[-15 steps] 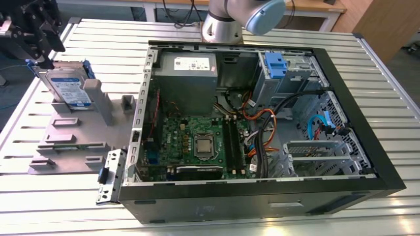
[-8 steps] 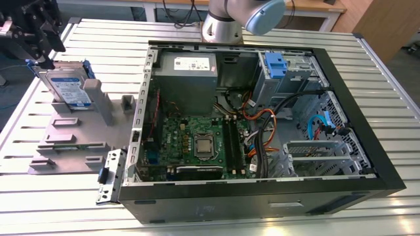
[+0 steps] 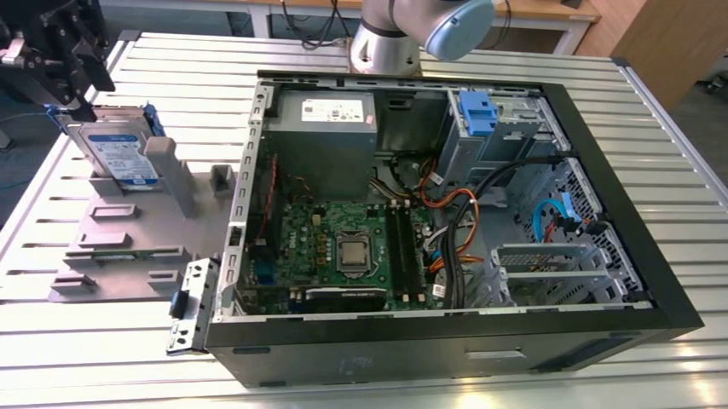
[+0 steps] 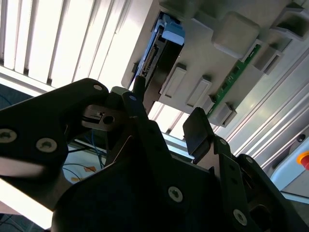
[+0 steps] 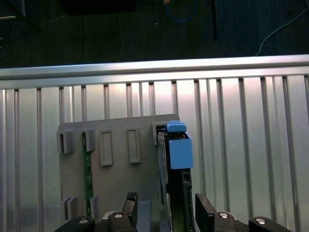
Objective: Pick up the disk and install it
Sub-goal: 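Pick up the disk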
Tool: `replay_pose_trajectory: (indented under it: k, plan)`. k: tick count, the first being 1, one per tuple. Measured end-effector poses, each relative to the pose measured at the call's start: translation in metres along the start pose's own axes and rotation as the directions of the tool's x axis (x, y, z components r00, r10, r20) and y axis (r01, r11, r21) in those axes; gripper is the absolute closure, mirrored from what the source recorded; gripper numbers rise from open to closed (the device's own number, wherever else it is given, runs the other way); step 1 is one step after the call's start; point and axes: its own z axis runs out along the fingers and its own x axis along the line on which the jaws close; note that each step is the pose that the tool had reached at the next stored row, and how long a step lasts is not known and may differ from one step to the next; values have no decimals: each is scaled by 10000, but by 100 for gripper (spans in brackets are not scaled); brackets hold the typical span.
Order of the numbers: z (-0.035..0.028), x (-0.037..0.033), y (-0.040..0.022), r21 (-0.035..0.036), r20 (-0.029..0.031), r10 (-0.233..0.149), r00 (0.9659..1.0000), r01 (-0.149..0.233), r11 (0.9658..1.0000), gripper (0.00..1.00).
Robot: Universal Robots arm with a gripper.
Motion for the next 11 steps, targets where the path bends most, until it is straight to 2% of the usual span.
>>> replay_pose_trajectory:
  k: [11]
  plan:
    - [30,-6,22,0,1,-1,10000,1,10000,41]
